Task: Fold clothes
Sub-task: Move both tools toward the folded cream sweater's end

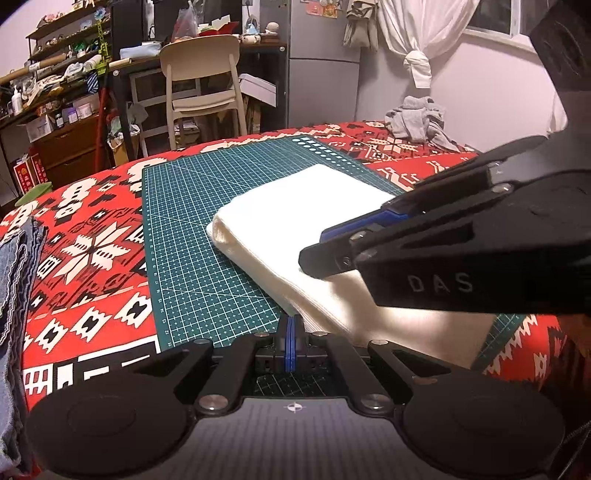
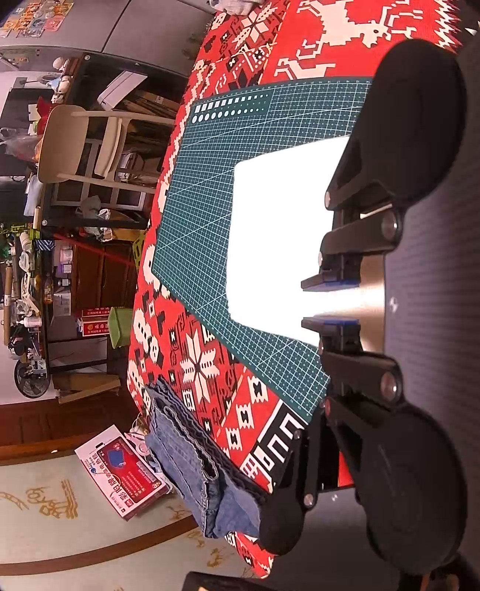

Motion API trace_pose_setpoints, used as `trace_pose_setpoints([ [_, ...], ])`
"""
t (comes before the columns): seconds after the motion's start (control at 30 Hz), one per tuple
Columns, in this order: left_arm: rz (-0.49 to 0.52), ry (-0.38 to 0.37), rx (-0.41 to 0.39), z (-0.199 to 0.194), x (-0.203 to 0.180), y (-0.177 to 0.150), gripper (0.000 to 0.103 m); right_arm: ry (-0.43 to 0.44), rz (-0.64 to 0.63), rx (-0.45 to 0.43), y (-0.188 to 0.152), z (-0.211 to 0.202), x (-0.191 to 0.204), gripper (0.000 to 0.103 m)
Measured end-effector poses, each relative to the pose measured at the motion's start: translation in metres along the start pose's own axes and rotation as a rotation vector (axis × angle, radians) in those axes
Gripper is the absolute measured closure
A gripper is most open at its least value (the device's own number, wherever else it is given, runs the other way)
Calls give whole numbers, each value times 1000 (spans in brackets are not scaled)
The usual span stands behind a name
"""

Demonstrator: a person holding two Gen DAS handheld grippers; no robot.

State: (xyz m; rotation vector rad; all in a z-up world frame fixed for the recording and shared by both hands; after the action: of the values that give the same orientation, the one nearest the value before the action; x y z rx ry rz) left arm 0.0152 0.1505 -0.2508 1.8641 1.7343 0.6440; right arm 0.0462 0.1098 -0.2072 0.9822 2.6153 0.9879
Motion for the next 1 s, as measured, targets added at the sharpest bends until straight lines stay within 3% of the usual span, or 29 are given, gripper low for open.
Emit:
trace_pose_setpoints([
  [0.53,5,-2,8,-4,-7,-5,103,-7,-39,15,-13,-12,6,87],
  [1.0,19,-6,16,-13,-18,-13,103,14,11,12,-18,-11,3,87],
])
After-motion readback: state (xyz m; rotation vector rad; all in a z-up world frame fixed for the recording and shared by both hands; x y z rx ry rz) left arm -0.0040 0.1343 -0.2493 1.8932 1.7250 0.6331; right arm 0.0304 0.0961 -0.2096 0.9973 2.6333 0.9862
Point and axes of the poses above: each gripper's, at about its wrist camera, not at the fingertips, and z roughly the way its jaws point, x to its left, y to its top, the point moved 8 cm from there along z, roughly the way its jaws point, and after that the axes turned 7 degrees about x, right-handed, at the moved point
